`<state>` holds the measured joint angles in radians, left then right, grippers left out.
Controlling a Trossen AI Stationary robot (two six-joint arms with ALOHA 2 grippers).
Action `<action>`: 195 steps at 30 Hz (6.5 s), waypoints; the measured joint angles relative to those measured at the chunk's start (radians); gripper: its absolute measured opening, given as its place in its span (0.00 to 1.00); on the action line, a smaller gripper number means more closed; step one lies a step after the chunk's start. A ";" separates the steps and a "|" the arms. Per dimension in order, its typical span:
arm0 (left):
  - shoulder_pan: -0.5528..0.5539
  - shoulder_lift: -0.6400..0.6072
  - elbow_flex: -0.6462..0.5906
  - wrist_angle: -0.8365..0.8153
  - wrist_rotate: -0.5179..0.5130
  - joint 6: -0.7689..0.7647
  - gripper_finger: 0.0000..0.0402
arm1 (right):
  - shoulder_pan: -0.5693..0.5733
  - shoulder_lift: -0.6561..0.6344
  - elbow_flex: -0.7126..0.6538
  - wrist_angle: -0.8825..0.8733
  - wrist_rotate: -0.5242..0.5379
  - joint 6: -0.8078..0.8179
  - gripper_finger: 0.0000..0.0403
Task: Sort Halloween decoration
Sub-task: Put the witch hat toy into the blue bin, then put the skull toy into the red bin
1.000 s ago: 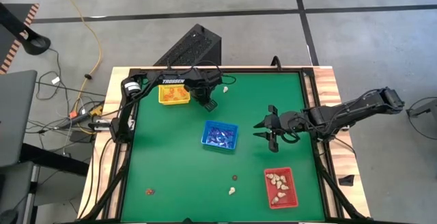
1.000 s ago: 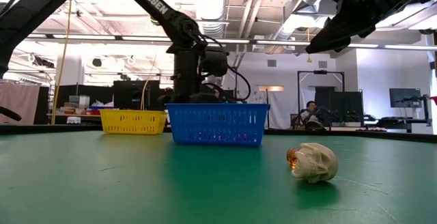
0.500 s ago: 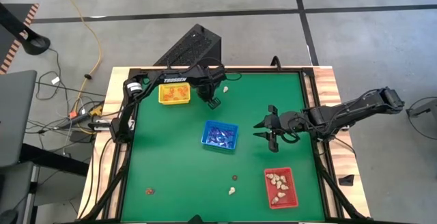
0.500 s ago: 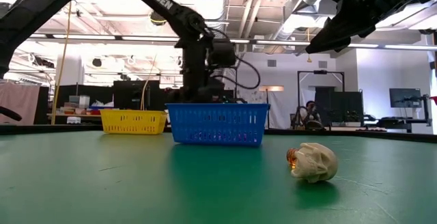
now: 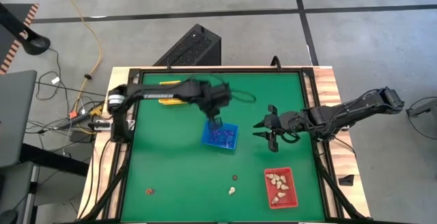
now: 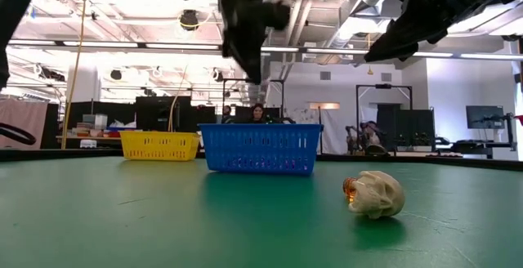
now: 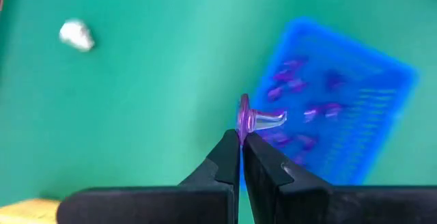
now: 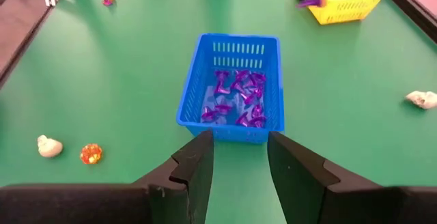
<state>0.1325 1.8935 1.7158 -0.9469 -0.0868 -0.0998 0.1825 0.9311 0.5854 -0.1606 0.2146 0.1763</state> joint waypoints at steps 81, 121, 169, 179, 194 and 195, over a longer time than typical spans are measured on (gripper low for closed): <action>-0.460 -1.046 -1.440 1.407 -0.386 0.066 0.36 | -0.682 1.267 1.151 -0.548 -0.141 0.262 0.62; -0.465 -1.047 -1.440 1.401 -0.364 0.066 0.36 | -0.219 0.781 1.150 -1.051 -0.105 0.337 0.08; -0.462 -1.041 -1.439 1.307 -0.371 0.022 0.36 | -0.489 1.173 0.917 -0.254 -0.008 0.155 0.65; -0.457 -1.041 -1.439 1.295 -0.387 0.009 0.36 | -0.468 1.167 0.915 -0.212 -0.007 0.155 0.65; -0.456 -1.041 -1.439 1.295 -0.386 0.007 0.36 | -0.357 1.150 0.918 -0.209 0.039 0.271 0.65; -0.456 -1.041 -1.439 1.296 -0.383 0.006 0.36 | -0.350 1.151 0.919 -0.209 0.070 0.273 0.65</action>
<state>-0.3237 0.8524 0.2764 0.3486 -0.4703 -0.0940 -0.1672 2.0823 1.5040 -0.3700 0.2848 0.4489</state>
